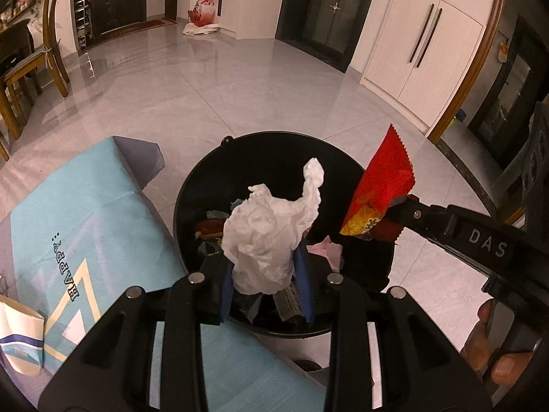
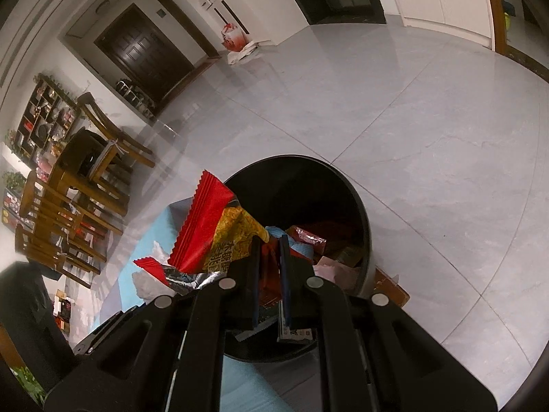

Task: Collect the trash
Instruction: 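Carry the white bag and red chip bag over the black bin with both tools, then open both tools over the bin to drop the white bag and chip bag, then move both open tools back over the mat toward the pink bag and cup, then grasp the pink plastic bag with left tool while right tool grasps white paper cup, then carry the pink bag and paper cup to the black bin with both tools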

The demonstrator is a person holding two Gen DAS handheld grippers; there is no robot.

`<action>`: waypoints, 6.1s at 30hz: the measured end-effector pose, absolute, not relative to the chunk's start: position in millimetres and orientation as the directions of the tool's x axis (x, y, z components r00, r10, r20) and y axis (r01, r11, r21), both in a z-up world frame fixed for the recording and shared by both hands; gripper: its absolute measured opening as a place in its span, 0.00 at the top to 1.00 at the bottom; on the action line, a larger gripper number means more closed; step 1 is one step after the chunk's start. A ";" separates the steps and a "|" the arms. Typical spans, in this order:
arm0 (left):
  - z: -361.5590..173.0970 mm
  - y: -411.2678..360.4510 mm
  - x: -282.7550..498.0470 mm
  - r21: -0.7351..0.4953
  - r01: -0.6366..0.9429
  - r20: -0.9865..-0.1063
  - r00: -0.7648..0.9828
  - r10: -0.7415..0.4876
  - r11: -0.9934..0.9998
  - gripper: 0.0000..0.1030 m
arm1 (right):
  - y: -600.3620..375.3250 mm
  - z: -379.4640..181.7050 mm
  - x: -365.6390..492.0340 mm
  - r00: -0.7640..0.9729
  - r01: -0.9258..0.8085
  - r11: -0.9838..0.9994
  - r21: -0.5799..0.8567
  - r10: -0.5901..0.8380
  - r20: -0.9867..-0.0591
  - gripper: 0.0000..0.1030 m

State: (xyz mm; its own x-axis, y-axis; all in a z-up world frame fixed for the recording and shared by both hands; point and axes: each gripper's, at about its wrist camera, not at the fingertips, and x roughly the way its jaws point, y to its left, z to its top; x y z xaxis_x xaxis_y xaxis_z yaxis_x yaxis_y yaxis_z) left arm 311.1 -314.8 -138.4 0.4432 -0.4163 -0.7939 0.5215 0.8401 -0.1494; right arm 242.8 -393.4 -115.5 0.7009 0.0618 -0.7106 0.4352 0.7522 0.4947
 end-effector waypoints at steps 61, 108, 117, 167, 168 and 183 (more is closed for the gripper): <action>-70.4 -137.7 251.0 -0.159 0.227 -0.650 0.709 -0.275 0.961 0.03 | -294.2 -69.2 232.8 0.807 0.303 0.934 0.189 -0.146 -0.572 0.06; -163.8 155.0 266.3 -0.120 -0.260 -0.850 0.525 0.036 0.958 0.03 | -54.2 -161.1 333.6 0.380 -0.118 0.836 0.536 0.537 -0.753 0.03; -172.3 147.4 272.8 -0.107 -0.237 -0.846 0.532 0.036 0.966 0.03 | -43.9 -176.7 340.6 0.355 -0.069 0.838 0.542 0.528 -0.772 0.03; -97.6 92.2 222.3 -0.101 -0.119 -0.754 0.657 0.003 0.988 0.59 | -79.3 -109.0 276.0 0.501 -0.227 0.855 0.466 0.513 -0.697 0.28; -96.9 91.2 221.0 -0.100 -0.118 -0.753 0.658 0.003 0.988 0.59 | -80.5 -108.5 274.4 0.504 -0.227 0.855 0.466 0.513 -0.695 0.28; -82.0 69.9 203.7 -0.071 -0.067 -0.723 0.691 -0.005 0.995 0.58 | -111.0 -93.2 248.3 0.571 -0.227 0.876 0.425 0.473 -0.671 0.28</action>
